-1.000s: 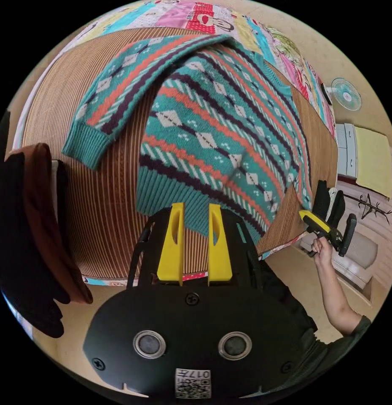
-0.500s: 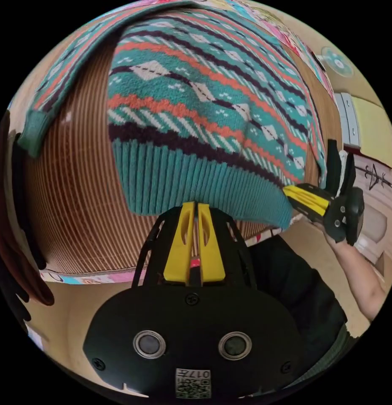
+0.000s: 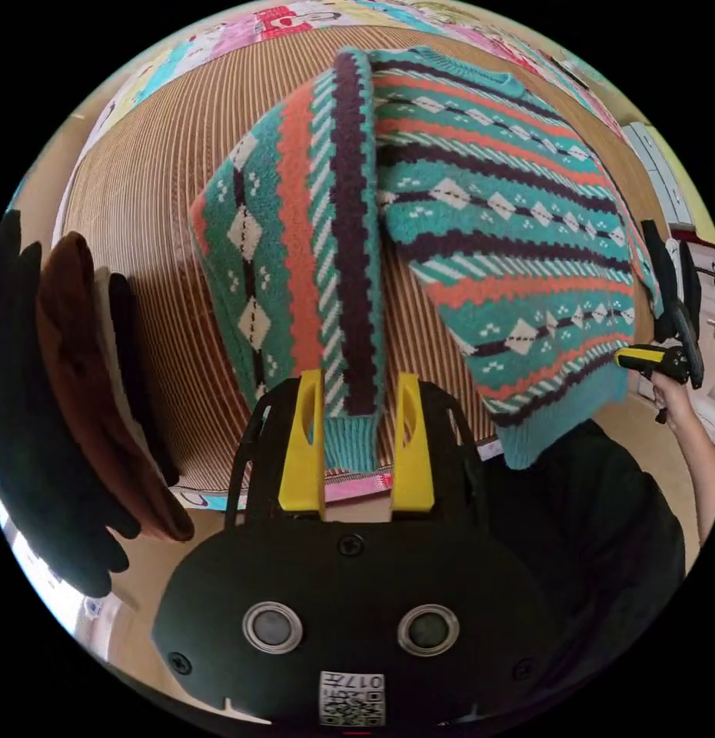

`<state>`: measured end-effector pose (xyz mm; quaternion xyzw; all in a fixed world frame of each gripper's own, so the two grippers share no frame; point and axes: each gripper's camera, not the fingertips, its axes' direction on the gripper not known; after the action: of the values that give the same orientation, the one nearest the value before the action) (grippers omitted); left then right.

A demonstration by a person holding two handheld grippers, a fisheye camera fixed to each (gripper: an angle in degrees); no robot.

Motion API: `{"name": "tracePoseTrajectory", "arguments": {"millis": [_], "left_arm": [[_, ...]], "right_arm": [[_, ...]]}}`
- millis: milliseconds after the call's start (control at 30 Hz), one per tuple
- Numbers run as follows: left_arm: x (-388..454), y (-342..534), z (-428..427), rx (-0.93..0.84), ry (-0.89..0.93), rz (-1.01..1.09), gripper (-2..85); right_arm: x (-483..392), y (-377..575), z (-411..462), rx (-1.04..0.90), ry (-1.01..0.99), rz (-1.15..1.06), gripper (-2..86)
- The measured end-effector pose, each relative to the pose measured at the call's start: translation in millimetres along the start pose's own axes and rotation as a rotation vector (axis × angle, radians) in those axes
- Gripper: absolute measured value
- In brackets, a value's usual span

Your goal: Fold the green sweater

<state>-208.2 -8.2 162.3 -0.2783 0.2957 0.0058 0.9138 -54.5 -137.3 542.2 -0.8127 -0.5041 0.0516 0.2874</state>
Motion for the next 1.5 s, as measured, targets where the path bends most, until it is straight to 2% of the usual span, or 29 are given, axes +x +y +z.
{"name": "tracePoseTrajectory", "arguments": {"millis": [167, 233, 300, 367, 400, 467, 567, 633, 733, 867, 967, 1033, 1100, 1167, 1300, 1333, 1367, 1500], "left_arm": [[-27, -14, -21, -0.153, -0.04, 0.057, 12.4], [-47, -11, -37, -0.221, -0.015, 0.104, 7.9], [-83, 1, -69, -0.22, 0.126, 0.119, 6.2], [-141, 16, -127, -0.182, 0.493, 0.144, 5.8], [-154, 20, -144, -0.16, 0.601, 0.154, 5.8], [-191, 33, -225, 0.014, 0.957, 0.191, 5.7], [-200, 23, -321, 0.278, 1.12, 0.178, 5.4], [-178, -2, -366, 0.373, 1.13, 0.221, 5.5], [-122, -66, -405, 0.427, 1.185, 0.243, 6.0], [-78, -147, -383, 0.429, 1.153, -0.015, 7.7], [-62, -155, -372, 0.429, 1.236, 0.026, 12.8], [-63, -135, -375, 0.481, 1.183, 0.081, 12.7], [-77, -105, -368, 0.498, 1.02, 0.042, 11.9], [-113, -54, -338, 0.503, 0.825, -0.094, 12.2], [-187, 30, -254, 0.423, 0.573, -0.345, 10.5], [-214, 59, -214, 0.355, 0.56, -0.463, 9.8], [-234, 87, -176, 0.32, 0.642, -0.538, 9.4], [-244, 142, -106, 0.29, 0.842, -0.589, 10.5]], "right_arm": [[-18, 4, -33, -0.056, 0.108, -0.066, 0.3], [-26, 8, -42, -0.066, 0.155, -0.108, 0.3], [-28, 15, -53, -0.056, 0.179, -0.126, 0.3], [-25, 19, -61, -0.049, 0.169, -0.114, 0.3], [-21, 22, -67, -0.047, 0.154, -0.101, 0.3], [-16, 26, -74, -0.043, 0.133, -0.091, 0.3], [-7, 35, -84, -0.032, 0.105, -0.1, 0.2], [-3, 40, -89, -0.03, 0.1, -0.125, 0.2], [3, 50, -95, -0.02, 0.097, -0.19, 0.2], [21, 68, -102, 0.024, 0.046, -0.239, 0.3], [41, 78, -106, 0.049, -0.03, -0.257, 0.2], [54, 83, -107, 0.063, -0.088, -0.271, 0.2], [75, 88, -107, 0.069, -0.181, -0.265, 0.1], [89, 90, -105, 0.069, -0.249, -0.252, 0.1], [108, 94, -102, 0.056, -0.328, -0.255, 0.1], [110, 95, -102, 0.053, -0.332, -0.257, 0.1], [113, 96, -102, 0.048, -0.337, -0.258, 0.1], [115, 99, -101, 0.031, -0.318, -0.287, 0.1]]}}
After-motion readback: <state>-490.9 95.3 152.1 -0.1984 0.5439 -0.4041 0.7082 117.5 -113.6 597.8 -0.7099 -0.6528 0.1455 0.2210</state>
